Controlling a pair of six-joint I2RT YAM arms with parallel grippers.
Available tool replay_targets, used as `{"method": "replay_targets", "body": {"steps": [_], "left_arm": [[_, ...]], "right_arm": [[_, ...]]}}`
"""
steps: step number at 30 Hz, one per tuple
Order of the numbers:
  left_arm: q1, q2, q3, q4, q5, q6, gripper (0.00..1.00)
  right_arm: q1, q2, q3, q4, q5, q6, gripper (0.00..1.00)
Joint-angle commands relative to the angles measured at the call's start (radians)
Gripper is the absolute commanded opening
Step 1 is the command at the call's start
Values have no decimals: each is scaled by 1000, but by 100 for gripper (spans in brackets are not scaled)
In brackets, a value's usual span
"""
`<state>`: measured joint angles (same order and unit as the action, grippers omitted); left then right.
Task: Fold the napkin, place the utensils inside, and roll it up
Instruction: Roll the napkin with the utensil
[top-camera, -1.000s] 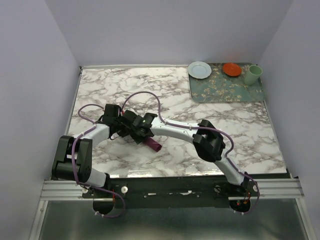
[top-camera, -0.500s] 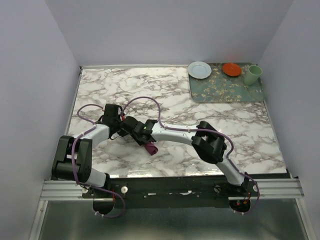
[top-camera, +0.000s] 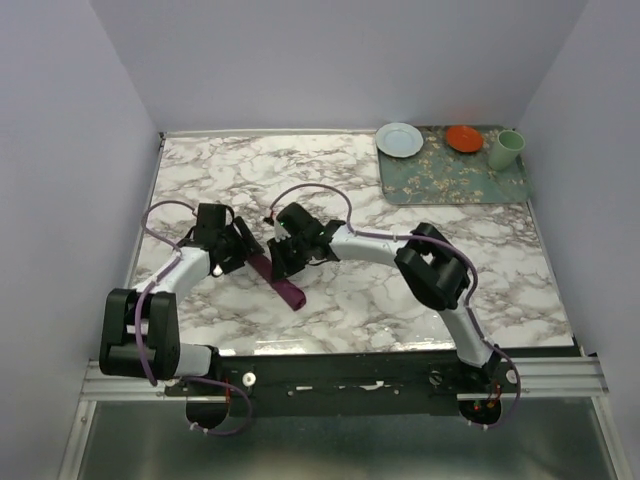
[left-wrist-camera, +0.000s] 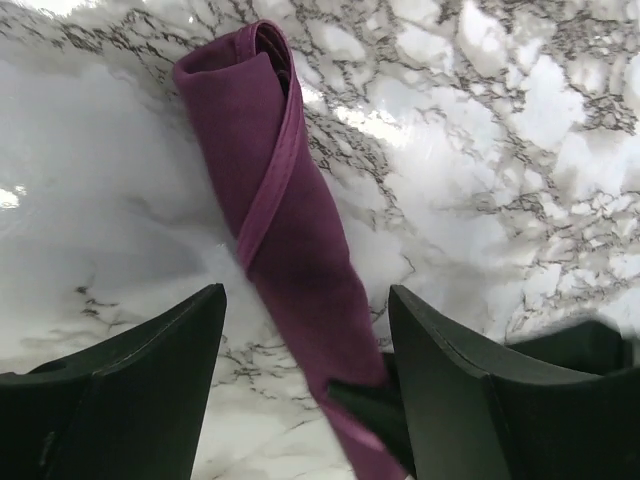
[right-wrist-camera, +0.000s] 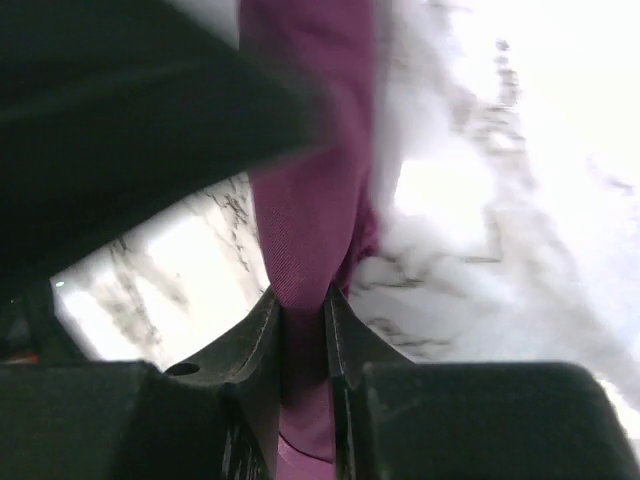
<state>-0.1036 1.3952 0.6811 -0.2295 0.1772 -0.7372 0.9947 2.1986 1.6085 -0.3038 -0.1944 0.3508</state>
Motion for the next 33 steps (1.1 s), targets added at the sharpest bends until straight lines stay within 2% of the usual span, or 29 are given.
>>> {"method": "replay_targets", "body": {"steps": [1, 5, 11, 15, 19, 21, 25, 28, 29, 33], "left_arm": [[16, -130, 57, -96, 1, 114, 75], [21, -166, 58, -116, -12, 128, 77], [10, -121, -5, -27, 110, 78, 74], [1, -7, -2, 44, 171, 48, 73], [-8, 54, 24, 47, 156, 42, 73], [-8, 77, 18, 39, 122, 27, 72], [-8, 93, 0, 41, 87, 2, 66], [-8, 84, -3, 41, 79, 7, 62], [-8, 82, -3, 41, 80, 10, 60], [-8, 71, 3, 38, 94, 15, 56]], "right_arm": [[-165, 98, -128, 115, -475, 161, 19], [-220, 164, -95, 150, -649, 198, 20], [-252, 246, -36, 157, -796, 267, 26], [-264, 251, -39, 155, -807, 264, 30], [-271, 228, -41, 147, -794, 254, 41], [-271, 211, -21, 112, -761, 219, 43], [-268, 161, 62, -104, -640, 104, 54], [-249, 92, 90, -238, -454, 16, 59], [-225, 48, 105, -265, -325, -22, 60], [-140, -34, 114, -333, -61, -47, 63]]}}
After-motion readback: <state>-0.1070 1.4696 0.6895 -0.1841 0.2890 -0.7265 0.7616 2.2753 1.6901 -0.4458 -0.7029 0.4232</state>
